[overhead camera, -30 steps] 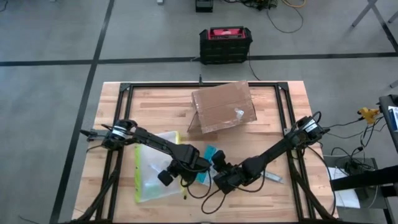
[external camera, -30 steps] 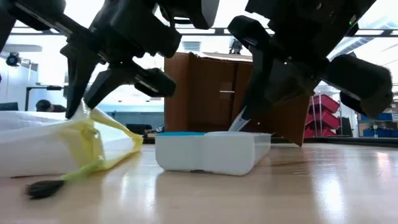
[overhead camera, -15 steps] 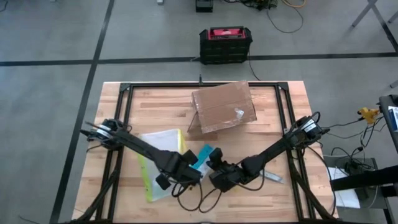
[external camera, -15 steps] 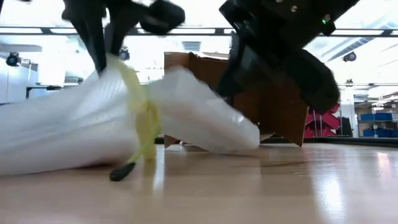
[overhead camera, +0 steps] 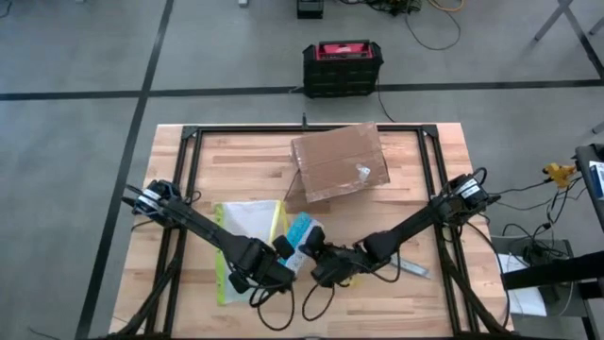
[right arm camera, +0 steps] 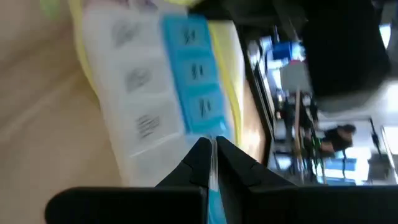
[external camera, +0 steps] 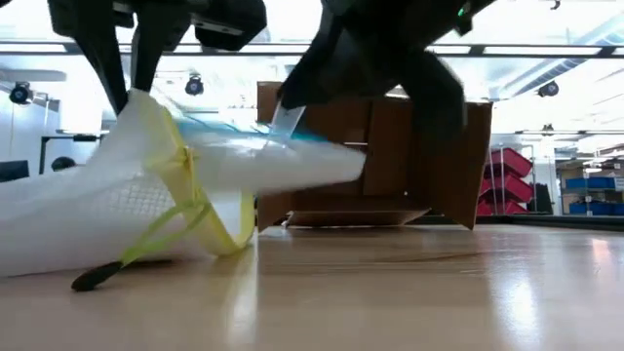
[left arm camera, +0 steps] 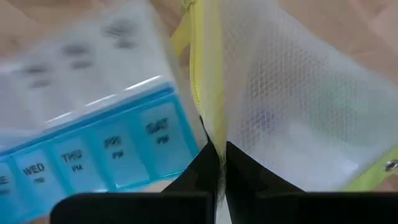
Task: Unpack boxes
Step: Put the medicine organizer into the transparent zip bag
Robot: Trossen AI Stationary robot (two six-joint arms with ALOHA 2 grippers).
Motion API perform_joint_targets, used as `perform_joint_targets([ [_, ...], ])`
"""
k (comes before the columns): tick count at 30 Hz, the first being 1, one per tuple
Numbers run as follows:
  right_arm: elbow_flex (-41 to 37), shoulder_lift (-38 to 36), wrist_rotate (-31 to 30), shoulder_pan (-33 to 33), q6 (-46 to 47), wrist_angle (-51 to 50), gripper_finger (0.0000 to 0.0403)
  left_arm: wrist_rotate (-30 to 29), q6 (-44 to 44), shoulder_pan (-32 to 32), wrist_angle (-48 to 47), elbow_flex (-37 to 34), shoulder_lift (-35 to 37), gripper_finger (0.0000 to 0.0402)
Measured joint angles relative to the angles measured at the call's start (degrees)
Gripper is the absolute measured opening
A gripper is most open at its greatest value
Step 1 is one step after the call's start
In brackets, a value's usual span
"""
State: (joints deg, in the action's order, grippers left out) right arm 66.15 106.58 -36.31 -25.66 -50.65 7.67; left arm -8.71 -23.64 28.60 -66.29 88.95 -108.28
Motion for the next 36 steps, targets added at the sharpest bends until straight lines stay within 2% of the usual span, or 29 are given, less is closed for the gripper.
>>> perform_joint_targets([
  [5,0.0,2.0,6.0,2.7,-2.2,3.2,0.0,-1.2,0.1,0.7,0.5,0.0,0.7,0.0],
  [9,0.0,2.8,9.8,4.3,-4.8,8.6,0.0,0.2,0.2,0.9,-0.8,0.0,1.0,0.0],
  [18,0.0,2.2,12.7,4.2,-2.2,1.1,0.0,-2.4,2.6,0.8,-4.6,-1.0,3.1,0.0],
  [25,0.8,1.8,16.5,3.6,-5.0,1.8,0.0,-4.1,-0.6,1.0,-2.3,-1.4,4.1,0.0],
  [29,1.2,1.9,20.3,4.3,-7.6,5.8,0.0,-4.5,-3.9,1.2,-1.0,-1.4,4.1,0.0],
  [36,1.0,3.1,24.3,5.6,-10.8,8.9,0.0,-5.4,-3.7,2.0,-1.6,-2.1,4.1,0.0],
])
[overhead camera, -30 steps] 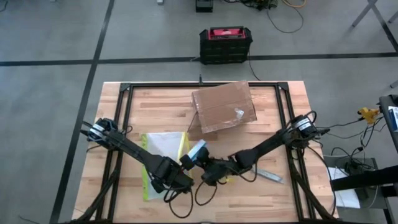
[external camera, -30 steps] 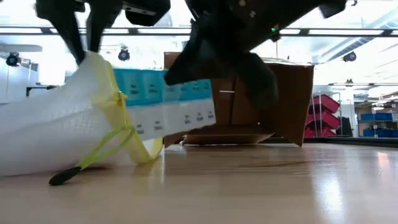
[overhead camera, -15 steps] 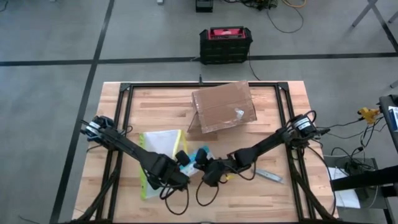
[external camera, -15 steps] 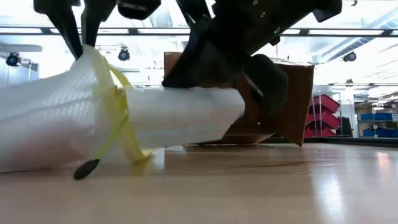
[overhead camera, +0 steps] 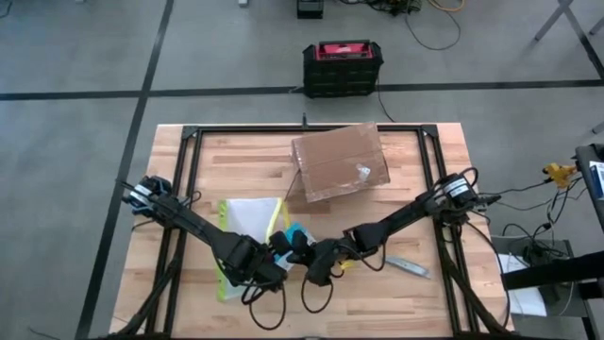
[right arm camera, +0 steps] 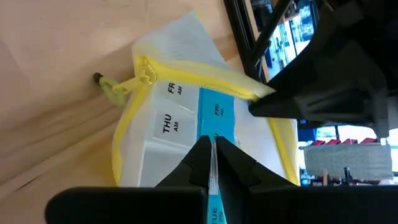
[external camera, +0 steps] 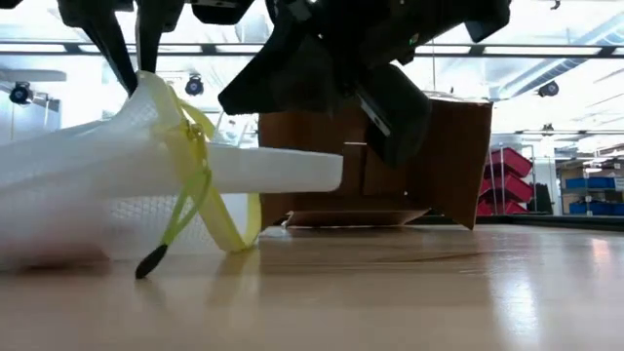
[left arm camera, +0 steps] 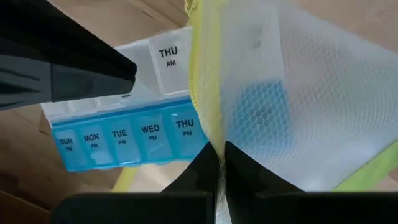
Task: Unpack boxes
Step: Put the medicine organizer into the transparent zip bag
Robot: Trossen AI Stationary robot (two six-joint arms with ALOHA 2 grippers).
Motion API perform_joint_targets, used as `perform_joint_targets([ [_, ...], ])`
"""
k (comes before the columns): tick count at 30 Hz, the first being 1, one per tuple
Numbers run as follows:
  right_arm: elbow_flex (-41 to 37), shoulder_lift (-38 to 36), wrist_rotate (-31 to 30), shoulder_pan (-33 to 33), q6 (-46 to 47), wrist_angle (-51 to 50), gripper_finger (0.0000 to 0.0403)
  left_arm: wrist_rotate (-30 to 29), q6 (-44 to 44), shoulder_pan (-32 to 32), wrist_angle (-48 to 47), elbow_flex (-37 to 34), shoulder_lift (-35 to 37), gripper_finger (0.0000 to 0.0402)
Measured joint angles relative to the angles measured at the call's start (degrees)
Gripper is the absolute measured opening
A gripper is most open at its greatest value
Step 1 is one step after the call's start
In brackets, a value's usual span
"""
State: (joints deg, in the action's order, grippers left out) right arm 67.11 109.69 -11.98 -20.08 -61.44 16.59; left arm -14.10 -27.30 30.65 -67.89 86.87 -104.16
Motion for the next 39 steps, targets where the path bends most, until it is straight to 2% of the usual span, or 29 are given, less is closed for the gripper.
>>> perform_joint_targets([
  [4,-0.9,0.0,0.5,0.4,-1.2,-0.2,0.0,-1.1,0.2,1.8,-0.3,0.0,0.0,0.0],
  [7,-1.9,0.2,0.5,0.6,-5.6,-1.2,0.0,-2.7,0.2,3.4,-0.5,0.0,0.0,0.0],
  [13,-2.2,2.1,2.4,3.1,-12.3,7.5,0.0,-4.9,1.2,5.5,-0.5,0.0,0.0,0.0],
  [16,-1.9,2.4,6.7,3.5,-16.0,13.0,0.0,-5.0,1.7,6.2,-0.7,0.0,0.0,0.0],
  [19,-0.4,3.8,12.4,3.9,-14.9,12.9,0.0,-6.7,0.7,6.8,-1.2,0.0,0.1,0.0],
  [23,1.0,7.4,14.0,6.3,-14.5,12.4,0.0,-9.3,-1.1,6.9,-0.8,0.0,0.1,0.0],
  [29,2.6,11.8,16.6,9.2,-14.6,19.2,0.0,-9.1,-1.2,7.0,-0.3,0.0,0.1,0.0],
  [33,4.1,12.9,16.3,11.3,-14.5,19.7,0.0,-8.9,-1.1,6.6,0.2,0.0,0.1,0.0],
  [36,5.7,13.0,16.1,11.6,-13.3,15.8,0.001,-8.8,0.0,6.2,0.3,0.0,0.1,0.0],
  [39,8.0,13.1,16.3,11.8,-9.1,9.4,0.0041,-8.8,2.0,6.2,0.4,0.0,0.1,0.0],
])
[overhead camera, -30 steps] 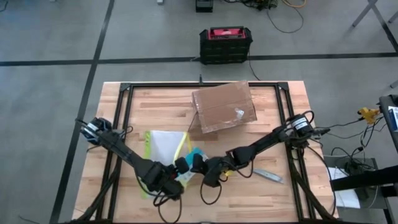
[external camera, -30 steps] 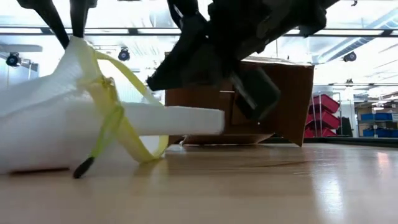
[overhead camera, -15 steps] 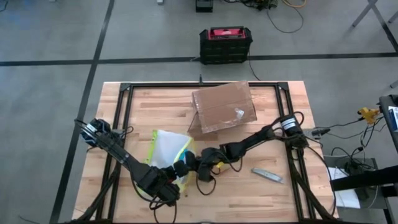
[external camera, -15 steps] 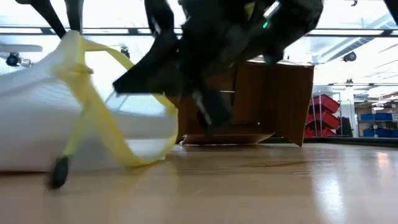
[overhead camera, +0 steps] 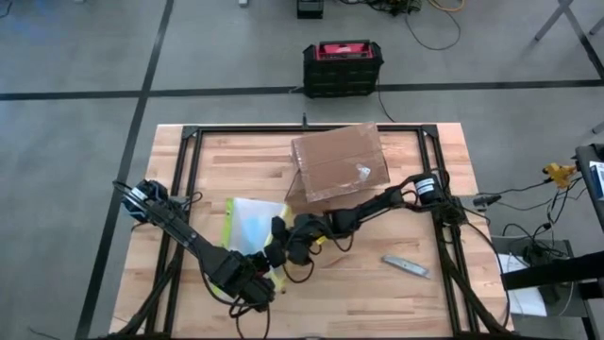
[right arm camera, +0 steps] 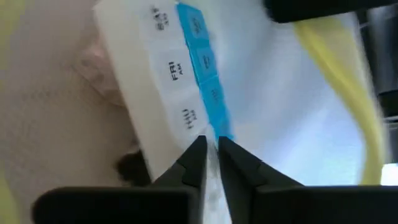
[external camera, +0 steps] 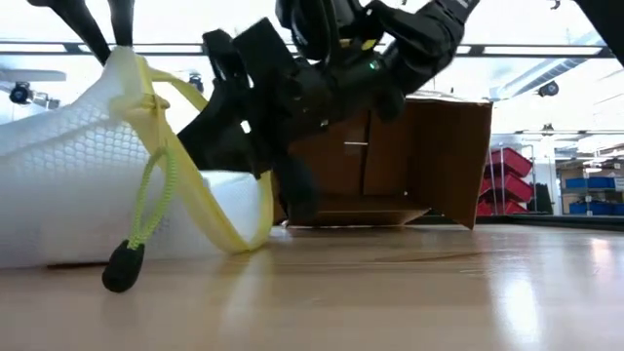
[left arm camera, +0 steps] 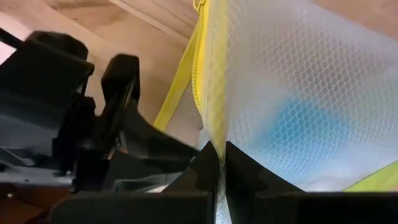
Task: Unpack boxes
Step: Put the medicine organizer into the transparent zip bag
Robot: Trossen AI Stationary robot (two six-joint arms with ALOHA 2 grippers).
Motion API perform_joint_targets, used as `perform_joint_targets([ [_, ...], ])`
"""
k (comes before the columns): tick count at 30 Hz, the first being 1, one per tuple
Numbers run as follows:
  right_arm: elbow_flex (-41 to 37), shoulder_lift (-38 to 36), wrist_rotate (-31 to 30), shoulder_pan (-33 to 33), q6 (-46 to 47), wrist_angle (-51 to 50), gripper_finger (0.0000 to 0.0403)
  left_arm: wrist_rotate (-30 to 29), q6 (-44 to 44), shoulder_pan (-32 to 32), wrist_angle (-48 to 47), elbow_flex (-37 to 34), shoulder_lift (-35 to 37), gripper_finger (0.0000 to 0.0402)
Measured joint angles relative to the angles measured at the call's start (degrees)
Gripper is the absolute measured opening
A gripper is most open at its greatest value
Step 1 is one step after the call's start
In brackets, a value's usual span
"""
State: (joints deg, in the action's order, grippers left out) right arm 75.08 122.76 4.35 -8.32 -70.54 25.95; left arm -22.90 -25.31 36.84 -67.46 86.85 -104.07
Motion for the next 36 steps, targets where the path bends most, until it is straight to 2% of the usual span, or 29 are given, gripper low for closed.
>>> perform_joint_targets([
  [5,2.5,-0.7,-0.6,0.2,4.7,-5.9,0.0114,0.0,2.9,-0.1,0.1,0.0,0.0,0.0],
  [10,2.4,-3.8,-6.4,0.1,4.9,-10.8,0.0175,0.0,3.6,-0.1,0.1,-0.1,0.0,0.0],
  [13,2.4,-5.7,-7.2,-0.1,6.8,-16.5,0.02,-0.4,3.6,-0.1,0.7,-0.8,0.0,0.0],
  [20,2.4,-5.7,-8.2,-2.0,13.1,-20.8,0.0236,-2.1,3.6,-0.1,8.1,-5.2,0.0,0.0],
  [24,2.3,-5.7,-11.9,-2.6,18.7,-25.0,0.023,-2.2,3.6,0.0,8.0,-5.8,0.9,0.0],
  [30,2.2,-4.6,-11.4,-2.7,32.9,-28.1,0.0181,-3.6,3.5,0.1,8.5,-7.4,1.9,0.0],
  [36,2.3,-3.6,-1.3,-2.7,42.0,-19.3,0.0096,-3.8,3.4,0.1,10.7,-8.2,2.0,0.0],
])
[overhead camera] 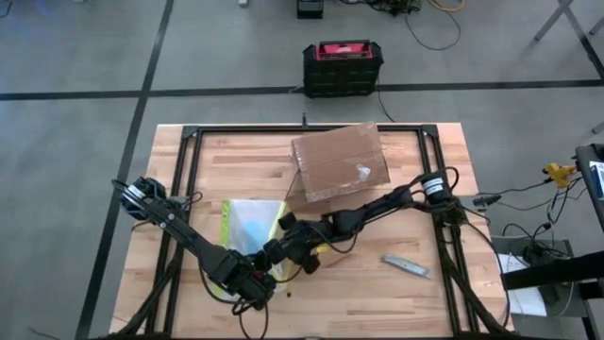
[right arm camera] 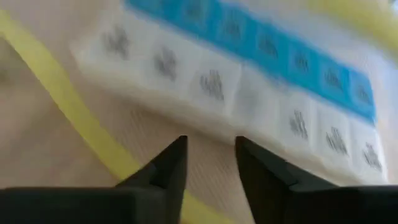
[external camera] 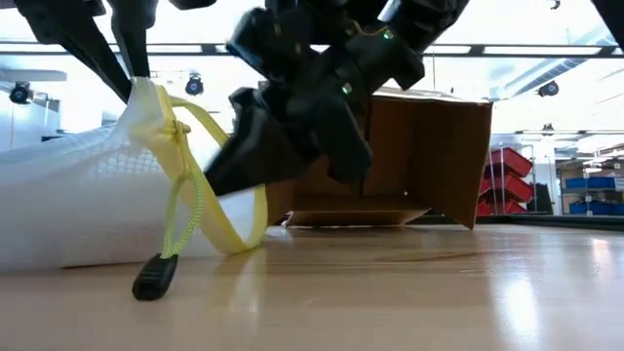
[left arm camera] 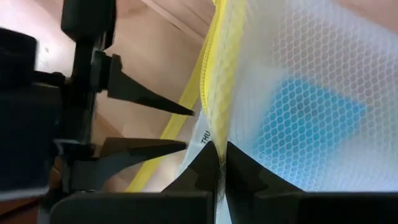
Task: Unpack boxes
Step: Put the medicine organizer into the transparent zip bag
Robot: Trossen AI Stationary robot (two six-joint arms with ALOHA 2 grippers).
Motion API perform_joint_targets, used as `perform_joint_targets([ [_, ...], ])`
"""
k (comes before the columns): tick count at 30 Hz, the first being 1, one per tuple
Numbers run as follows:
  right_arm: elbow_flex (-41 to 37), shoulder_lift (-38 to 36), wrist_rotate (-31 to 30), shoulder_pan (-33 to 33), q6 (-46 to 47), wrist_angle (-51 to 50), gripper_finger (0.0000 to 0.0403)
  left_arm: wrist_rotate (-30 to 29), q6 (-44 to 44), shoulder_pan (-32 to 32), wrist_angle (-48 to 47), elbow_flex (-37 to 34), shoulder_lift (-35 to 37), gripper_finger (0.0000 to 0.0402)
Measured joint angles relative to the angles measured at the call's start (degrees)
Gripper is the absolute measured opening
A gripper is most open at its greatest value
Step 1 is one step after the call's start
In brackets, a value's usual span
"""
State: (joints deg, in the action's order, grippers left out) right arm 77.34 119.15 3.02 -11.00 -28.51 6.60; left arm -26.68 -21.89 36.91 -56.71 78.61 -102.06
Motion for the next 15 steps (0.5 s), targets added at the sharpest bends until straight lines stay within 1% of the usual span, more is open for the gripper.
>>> perform_joint_targets([
  [2,0.5,0.4,1.8,0.0,-0.8,2.3,0.006,0.1,0.1,-0.1,0.0,0.0,0.0,0.0],
  [4,1.5,0.8,2.0,0.0,-1.2,2.2,0.0024,0.0,1.2,-0.1,0.5,0.0,0.0,0.0],
  [6,1.7,0.7,1.9,0.0,-1.5,-0.4,0.0007,0.0,4.0,-0.2,0.6,0.0,0.0,0.0],
  [9,1.6,0.0,1.3,0.0,-0.7,-5.1,0.0016,0.1,8.9,-0.2,0.7,0.0,0.0,0.0],
  [11,1.6,-1.4,-0.5,-0.4,0.8,-7.3,0.0023,0.1,10.5,-0.3,1.1,0.0,0.0,0.0002],
  [15,1.7,-3.1,-4.4,-1.9,2.1,-12.9,0.0036,0.1,11.9,-0.7,2.8,-0.4,0.0,0.0026],
])
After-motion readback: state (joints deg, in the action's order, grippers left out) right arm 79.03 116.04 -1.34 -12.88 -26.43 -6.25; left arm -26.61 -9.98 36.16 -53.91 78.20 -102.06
